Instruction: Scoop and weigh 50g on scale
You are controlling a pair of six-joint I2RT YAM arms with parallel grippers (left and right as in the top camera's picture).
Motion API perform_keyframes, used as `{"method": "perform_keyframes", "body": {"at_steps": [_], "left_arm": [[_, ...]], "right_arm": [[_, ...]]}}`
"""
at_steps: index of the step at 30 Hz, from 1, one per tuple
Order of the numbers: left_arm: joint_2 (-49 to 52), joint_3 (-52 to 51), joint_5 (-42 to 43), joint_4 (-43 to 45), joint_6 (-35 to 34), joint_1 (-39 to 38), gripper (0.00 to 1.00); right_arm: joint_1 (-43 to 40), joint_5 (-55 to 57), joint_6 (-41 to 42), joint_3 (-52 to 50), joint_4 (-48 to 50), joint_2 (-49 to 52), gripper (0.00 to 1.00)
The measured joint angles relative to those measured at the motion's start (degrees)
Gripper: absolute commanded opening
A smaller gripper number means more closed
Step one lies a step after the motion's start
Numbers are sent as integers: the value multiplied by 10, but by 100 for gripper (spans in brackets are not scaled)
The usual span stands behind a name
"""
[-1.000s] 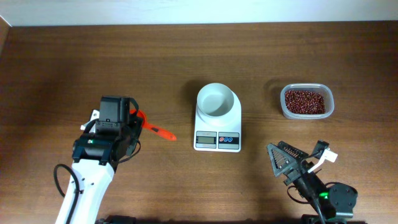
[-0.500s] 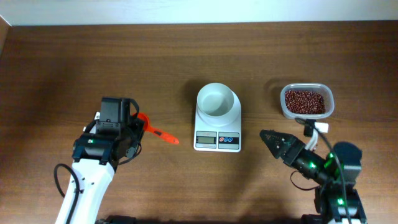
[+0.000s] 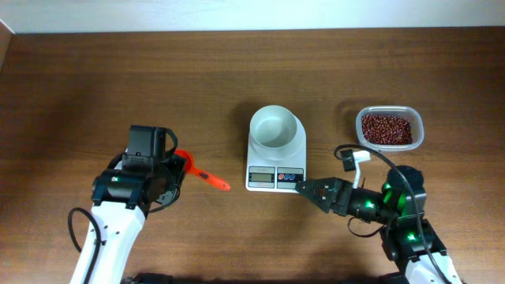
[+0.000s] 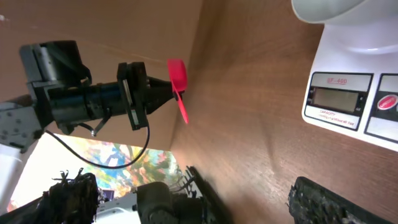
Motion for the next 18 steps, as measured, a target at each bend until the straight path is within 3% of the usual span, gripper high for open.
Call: {"method": "perform_keyframes", "body": {"at_steps": [10,18], "left_arm": [[0,0,26,-50,3,-1,0],[0,0,28,-51,93,-2,0]], "right_arm": [[30,39,8,0,7,0,99],[30,63,9,0,7,0,99]]}}
